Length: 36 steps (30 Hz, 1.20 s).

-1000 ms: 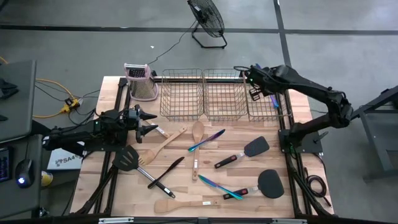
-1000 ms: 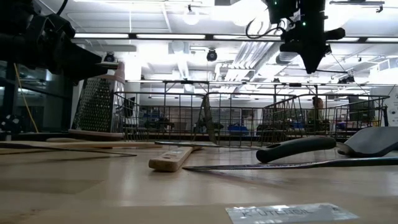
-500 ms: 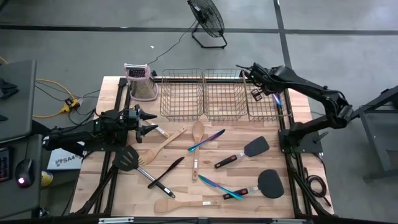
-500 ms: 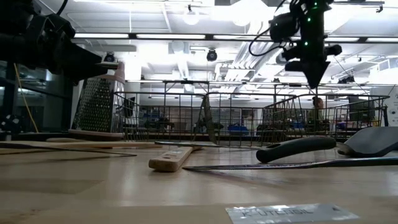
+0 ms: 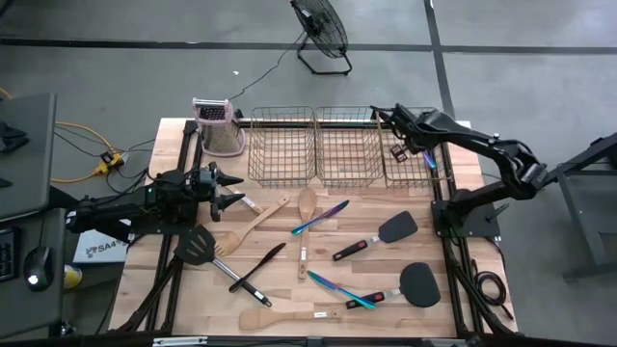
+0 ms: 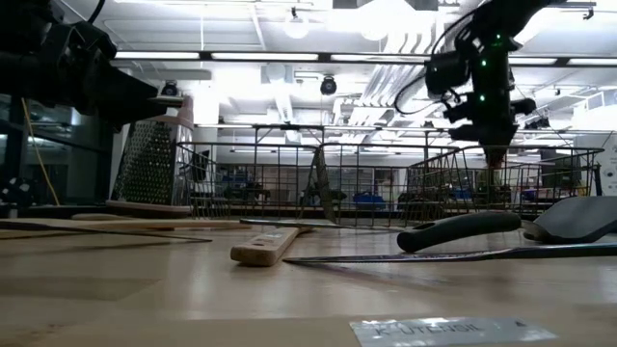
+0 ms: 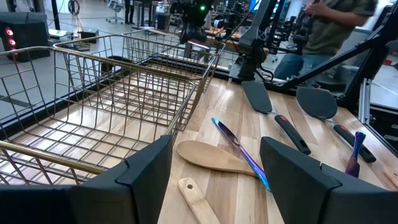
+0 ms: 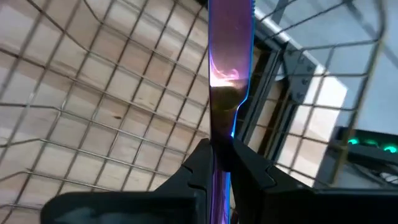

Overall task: Pick & Place Kitchen Items
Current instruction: Put the top right blue table knife into the right mesh basket

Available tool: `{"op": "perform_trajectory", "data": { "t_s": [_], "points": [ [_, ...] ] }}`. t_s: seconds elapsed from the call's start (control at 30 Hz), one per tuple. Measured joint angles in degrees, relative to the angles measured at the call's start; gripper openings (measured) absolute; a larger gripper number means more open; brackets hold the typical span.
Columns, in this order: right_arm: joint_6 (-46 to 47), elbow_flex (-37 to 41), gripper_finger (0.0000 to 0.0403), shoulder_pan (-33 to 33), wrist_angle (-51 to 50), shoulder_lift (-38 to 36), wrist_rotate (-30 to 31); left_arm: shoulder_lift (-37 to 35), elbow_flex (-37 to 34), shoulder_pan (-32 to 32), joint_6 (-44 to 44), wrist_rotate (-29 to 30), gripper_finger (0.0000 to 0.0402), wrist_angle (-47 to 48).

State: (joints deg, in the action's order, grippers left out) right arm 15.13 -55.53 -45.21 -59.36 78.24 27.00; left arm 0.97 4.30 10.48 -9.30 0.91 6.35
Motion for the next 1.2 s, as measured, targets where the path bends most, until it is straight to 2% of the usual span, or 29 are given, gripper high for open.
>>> {"op": "perform_trajectory", "data": {
  "t_s": [0.47,0.87,1.2],
  "points": [
    [-0.62,7.18,0.0028,-4.91,11.36,0.0,-6.62,0.0,0.0,0.0,0.02,0.0,0.0241,0.0],
    [-17.69,7.74,0.0032,-5.99,15.95,0.0,-7.79,0.0,0.0,0.0,0.02,0.0,0.0241,0.02],
    [-19.28,7.74,0.003,-7.85,16.83,6.31,-8.99,0.0,0.0,0.0,0.01,0.0,0.0241,0.02]
  ]
}}
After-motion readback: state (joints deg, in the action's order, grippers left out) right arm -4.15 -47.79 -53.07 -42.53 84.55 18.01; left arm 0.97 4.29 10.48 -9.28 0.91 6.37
